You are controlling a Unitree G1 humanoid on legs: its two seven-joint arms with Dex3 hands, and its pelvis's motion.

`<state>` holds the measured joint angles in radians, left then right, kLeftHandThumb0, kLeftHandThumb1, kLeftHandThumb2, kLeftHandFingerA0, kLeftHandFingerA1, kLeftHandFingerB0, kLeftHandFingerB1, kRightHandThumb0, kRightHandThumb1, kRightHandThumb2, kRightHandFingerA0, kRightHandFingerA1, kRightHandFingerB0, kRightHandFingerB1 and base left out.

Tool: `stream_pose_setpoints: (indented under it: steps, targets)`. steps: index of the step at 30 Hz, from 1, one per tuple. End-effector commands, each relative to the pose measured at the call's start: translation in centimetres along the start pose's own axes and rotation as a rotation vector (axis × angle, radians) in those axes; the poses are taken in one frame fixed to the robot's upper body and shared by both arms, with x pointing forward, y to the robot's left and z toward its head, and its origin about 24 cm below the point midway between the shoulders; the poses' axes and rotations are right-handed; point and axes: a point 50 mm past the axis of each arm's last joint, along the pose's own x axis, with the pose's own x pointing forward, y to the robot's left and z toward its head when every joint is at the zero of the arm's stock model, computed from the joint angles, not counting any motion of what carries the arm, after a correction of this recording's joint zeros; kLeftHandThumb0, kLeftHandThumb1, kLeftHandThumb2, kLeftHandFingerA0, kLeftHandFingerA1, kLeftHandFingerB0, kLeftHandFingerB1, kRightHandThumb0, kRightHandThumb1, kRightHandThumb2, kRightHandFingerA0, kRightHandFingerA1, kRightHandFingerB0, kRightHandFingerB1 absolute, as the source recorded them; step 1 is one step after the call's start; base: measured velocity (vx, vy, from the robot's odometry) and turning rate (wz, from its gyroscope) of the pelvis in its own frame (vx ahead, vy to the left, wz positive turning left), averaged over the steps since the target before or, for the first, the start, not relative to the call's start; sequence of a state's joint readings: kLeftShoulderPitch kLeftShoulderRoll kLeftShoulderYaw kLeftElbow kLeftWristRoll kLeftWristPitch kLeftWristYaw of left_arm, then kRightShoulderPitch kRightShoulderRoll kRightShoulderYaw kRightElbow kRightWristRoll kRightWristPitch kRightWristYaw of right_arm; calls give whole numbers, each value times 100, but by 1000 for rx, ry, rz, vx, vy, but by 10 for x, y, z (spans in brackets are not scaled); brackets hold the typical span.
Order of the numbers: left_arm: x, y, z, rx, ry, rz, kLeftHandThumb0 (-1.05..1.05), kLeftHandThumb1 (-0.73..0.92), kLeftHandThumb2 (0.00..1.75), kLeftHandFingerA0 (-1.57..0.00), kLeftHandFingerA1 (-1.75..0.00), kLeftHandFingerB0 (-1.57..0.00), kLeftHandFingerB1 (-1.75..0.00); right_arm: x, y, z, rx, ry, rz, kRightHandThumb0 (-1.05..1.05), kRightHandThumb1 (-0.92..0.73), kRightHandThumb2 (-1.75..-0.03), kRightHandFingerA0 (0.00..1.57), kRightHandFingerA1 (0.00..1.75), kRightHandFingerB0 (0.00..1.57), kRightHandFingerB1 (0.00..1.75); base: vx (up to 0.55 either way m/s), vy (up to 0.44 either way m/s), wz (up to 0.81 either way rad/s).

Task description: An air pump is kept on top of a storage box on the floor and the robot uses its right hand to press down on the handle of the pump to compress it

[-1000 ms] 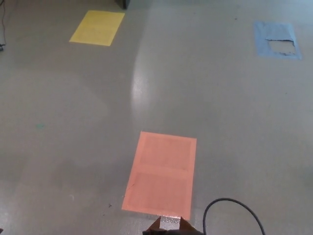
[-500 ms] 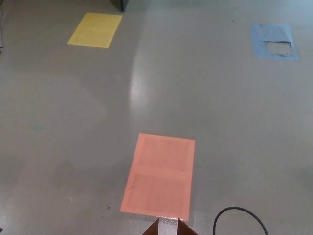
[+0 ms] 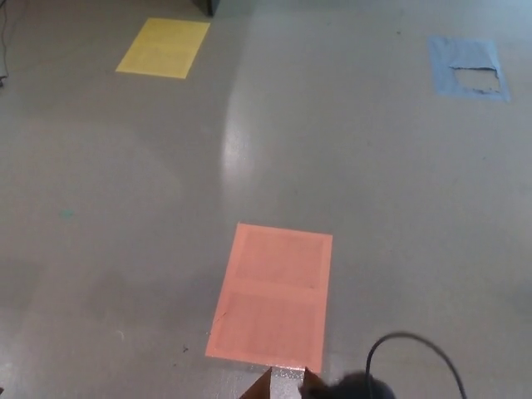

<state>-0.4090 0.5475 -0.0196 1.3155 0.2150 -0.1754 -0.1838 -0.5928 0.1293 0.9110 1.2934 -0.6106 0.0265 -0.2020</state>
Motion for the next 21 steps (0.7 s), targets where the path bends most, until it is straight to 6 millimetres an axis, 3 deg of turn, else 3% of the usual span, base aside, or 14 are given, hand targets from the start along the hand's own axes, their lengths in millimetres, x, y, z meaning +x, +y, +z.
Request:
stream_pose_setpoints:
  steps: [1,4,5,7,9,10,13,16,18,19,20,21]
  targets:
    - [0,8,7,1,-35,8,-61,61,59,-36,-49,-39,-36,5,-80,10,219,-219,-179,-95,-84,-119,7,20,6,14,0,0,0]
    - [0,10,9,23,-38,17,-61,62,59,-36,-49,-39,-35,-10,-127,20,289,-421,-313,-92,-80,-114,2,18,2,15,0,0,0]
    - [0,11,11,23,-41,20,-61,62,59,-35,-49,-38,-35,-23,-148,26,324,-521,-365,-91,-78,-113,0,15,0,10,0,0,0]
    - [0,12,12,18,-42,19,-62,62,59,-35,-48,-38,-35,-45,-170,33,366,-637,-398,-92,-77,-112,0,13,0,9,0,0,0]
    - [0,12,12,5,-40,20,-61,61,59,-36,-49,-39,-35,-58,-179,35,395,-693,-400,-93,-76,-112,0,13,0,8,0,0,0]
    - [0,12,12,6,-42,19,-62,61,59,-35,-50,-38,-36,-78,-190,38,464,-805,-413,-92,-71,-107,5,25,4,11,0,0,0]
    - [1,13,14,11,-45,21,-62,61,59,-35,-50,-38,-35,-112,-206,39,523,-943,-444,-90,-66,-104,0,14,0,9,0,0,0]
    - [1,14,15,14,-46,21,-62,61,59,-34,-50,-38,-35,-133,-215,39,592,-1036,-465,-82,-59,-102,0,18,0,16,0,0,0]
    - [1,14,17,0,-46,22,-62,60,59,-34,-49,-39,-35,-169,-237,31,590,-1157,-594,-91,-64,-105,0,13,0,9,0,0,0]
    - [1,14,18,2,-47,24,-62,60,59,-34,-49,-39,-35,-177,-241,28,578,-1173,-645,-91,-64,-105,0,13,0,9,0,0,0]
    - [1,16,19,7,-52,27,-62,61,59,-34,-49,-39,-35,-192,-251,21,551,-1184,-777,-98,-71,-108,10,17,9,6,0,0,0]
    - [1,16,19,8,-53,28,-62,61,59,-34,-49,-39,-35,-195,-252,19,548,-1182,-800,-98,-71,-108,10,17,9,6,0,0,0]
